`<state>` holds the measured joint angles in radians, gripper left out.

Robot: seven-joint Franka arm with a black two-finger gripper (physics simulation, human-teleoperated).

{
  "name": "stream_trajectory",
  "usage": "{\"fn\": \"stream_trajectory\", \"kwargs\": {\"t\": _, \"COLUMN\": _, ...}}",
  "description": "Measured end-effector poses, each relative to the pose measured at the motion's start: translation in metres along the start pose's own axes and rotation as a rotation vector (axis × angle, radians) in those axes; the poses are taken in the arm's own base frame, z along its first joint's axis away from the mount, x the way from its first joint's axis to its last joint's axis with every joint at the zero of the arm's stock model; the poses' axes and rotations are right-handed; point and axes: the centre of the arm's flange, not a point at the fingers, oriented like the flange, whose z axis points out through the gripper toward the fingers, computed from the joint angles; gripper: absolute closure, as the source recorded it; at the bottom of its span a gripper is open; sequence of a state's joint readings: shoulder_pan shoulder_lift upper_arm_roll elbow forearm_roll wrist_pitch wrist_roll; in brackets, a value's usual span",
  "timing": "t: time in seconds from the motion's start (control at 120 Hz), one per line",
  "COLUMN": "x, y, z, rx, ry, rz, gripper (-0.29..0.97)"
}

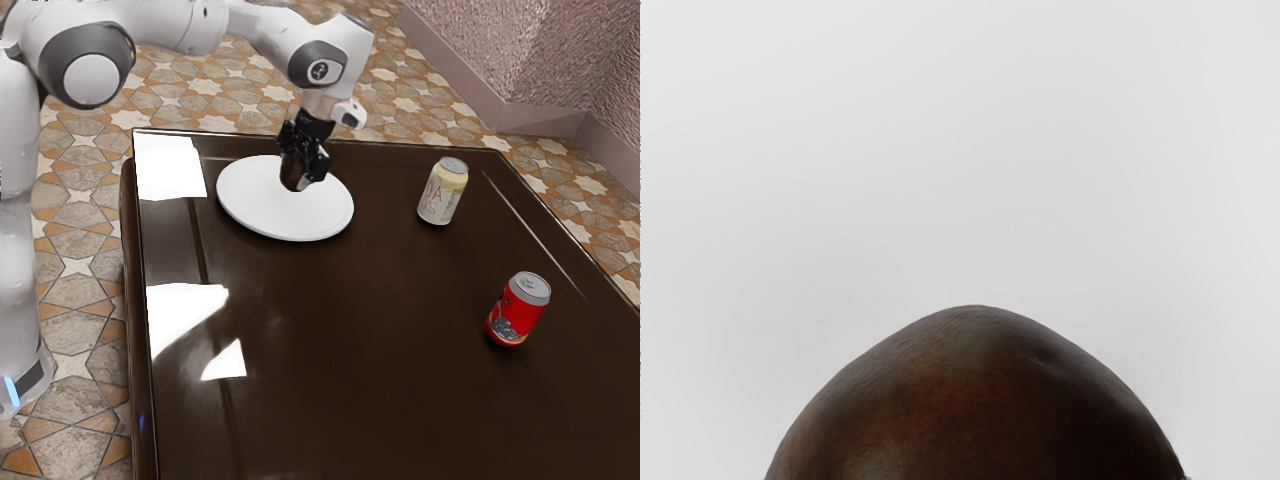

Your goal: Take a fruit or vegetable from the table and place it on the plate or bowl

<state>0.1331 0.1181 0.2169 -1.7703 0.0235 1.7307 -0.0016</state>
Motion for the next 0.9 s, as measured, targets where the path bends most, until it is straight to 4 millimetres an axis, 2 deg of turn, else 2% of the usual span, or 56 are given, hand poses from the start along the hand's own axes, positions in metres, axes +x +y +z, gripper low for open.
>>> {"fn": "stream_trajectory", "kwargs": {"t": 0.067, "x": 0.006, "y": -0.007, "z": 0.006, "rx": 0.003, "ry": 0.008, "rz": -0.015, "gripper": 0.32}}
{"fn": "stream_trajectory", "kwargs": {"t": 0.217, "x": 0.020, "y": -0.009, "z": 0.020, "rx": 0.012, "ry": 0.040, "rz": -0.023, "gripper": 0.32}}
{"fn": "stream_trajectory", "kwargs": {"t": 0.433, "x": 0.033, "y": -0.030, "z": 0.040, "rx": 0.018, "ry": 0.082, "rz": -0.065, "gripper": 0.31}}
{"fn": "stream_trajectory", "kwargs": {"t": 0.542, "x": 0.034, "y": -0.031, "z": 0.035, "rx": 0.012, "ry": 0.104, "rz": -0.066, "gripper": 0.15}}
{"fn": "stream_trajectory", "kwargs": {"t": 0.683, "x": 0.035, "y": -0.030, "z": 0.031, "rx": 0.010, "ry": 0.118, "rz": -0.063, "gripper": 0.07}}
{"fn": "stream_trajectory", "kwargs": {"t": 0.733, "x": 0.031, "y": -0.030, "z": 0.022, "rx": 0.006, "ry": 0.128, "rz": -0.063, "gripper": 0.05}}
{"fn": "stream_trajectory", "kwargs": {"t": 0.85, "x": 0.027, "y": -0.028, "z": -0.032, "rx": 0.002, "ry": 0.169, "rz": -0.057, "gripper": 0.03}}
{"fn": "stream_trajectory", "kwargs": {"t": 0.9, "x": 0.021, "y": -0.022, "z": -0.065, "rx": -0.003, "ry": 0.188, "rz": -0.043, "gripper": 0.03}}
